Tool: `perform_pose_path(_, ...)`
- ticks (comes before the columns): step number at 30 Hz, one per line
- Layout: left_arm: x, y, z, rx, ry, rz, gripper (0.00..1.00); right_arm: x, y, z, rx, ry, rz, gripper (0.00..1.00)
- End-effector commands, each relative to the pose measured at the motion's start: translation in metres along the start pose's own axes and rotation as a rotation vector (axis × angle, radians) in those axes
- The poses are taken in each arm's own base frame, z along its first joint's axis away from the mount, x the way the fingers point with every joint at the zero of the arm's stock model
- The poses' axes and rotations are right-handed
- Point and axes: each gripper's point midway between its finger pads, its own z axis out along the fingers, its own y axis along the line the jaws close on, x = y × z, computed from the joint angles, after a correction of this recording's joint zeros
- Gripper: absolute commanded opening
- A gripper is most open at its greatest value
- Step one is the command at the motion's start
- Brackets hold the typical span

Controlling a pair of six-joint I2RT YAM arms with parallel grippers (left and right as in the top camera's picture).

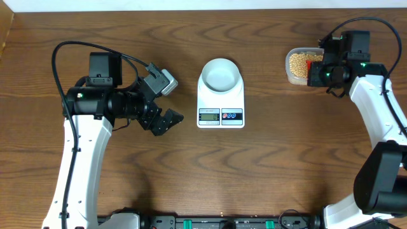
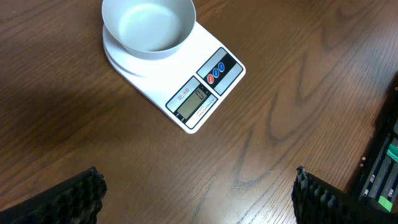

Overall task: Scoop item into bowl and weigh 50g on scale
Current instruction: 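Lower the red scoop with the right gripper into the soybean tub, then drag the red scoop through the soybeans with the right gripper to fill it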

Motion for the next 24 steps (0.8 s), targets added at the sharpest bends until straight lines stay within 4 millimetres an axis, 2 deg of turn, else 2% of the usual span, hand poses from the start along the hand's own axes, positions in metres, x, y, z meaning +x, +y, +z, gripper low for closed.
perform_pose_path(1,-0.004,-0.003,-0.004,0.001,-0.016,0.022,0.98,-0.005,0.009,-0.003,-0.104,-0.004,0.069,0.01)
perform_pose_path(7,-0.004,-0.003,-0.004,0.001,-0.016,0.022,0.98,-0.002,-0.009,-0.001,-0.086,0.005,0.123,0.01)
perform_pose_path(11,-0.004,-0.003,-0.004,0.001,-0.016,0.022,0.98,0.010,-0.009,0.018,-0.115,0.064,0.167,0.01)
perform_pose_path(14,-0.004,-0.003,-0.004,0.001,-0.016,0.022,0.98,0.015,-0.008,0.024,-0.126,0.086,0.182,0.01)
perform_pose_path(20,-0.004,-0.003,-0.004,0.001,-0.016,0.022,0.98,0.015,-0.008,0.022,-0.126,0.087,0.188,0.01)
perform_pose_path(24,-0.004,-0.003,-0.004,0.001,-0.016,0.022,0.98,0.011,-0.010,0.012,-0.153,0.069,0.210,0.01)
